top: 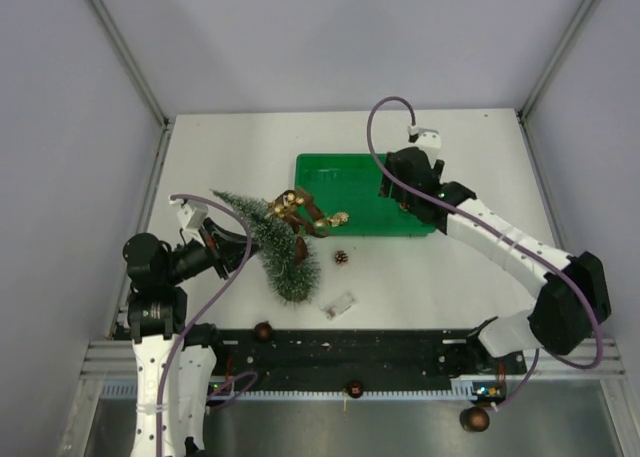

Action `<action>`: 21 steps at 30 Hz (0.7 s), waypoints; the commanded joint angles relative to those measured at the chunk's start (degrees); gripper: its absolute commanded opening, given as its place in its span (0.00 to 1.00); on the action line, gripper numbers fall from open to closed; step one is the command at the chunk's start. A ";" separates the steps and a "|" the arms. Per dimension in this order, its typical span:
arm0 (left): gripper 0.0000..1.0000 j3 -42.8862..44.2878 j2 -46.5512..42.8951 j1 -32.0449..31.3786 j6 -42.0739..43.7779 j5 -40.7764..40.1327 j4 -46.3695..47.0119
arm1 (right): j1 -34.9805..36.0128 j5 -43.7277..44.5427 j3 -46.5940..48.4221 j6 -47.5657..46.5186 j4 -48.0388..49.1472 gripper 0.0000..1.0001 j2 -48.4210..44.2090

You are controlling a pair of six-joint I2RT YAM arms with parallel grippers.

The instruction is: Decorate the small christmas tree

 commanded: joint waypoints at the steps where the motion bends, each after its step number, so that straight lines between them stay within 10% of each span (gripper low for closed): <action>1: 0.00 -0.59 -0.89 0.07 0.58 0.10 1.97 | -2.17 4.27 -1.38 -0.42 -3.53 0.73 5.88; 21: 0.00 -0.59 0.34 0.07 2.07 -0.60 1.44 | -10.52 0.59 -2.52 -3.94 10.53 0.72 23.82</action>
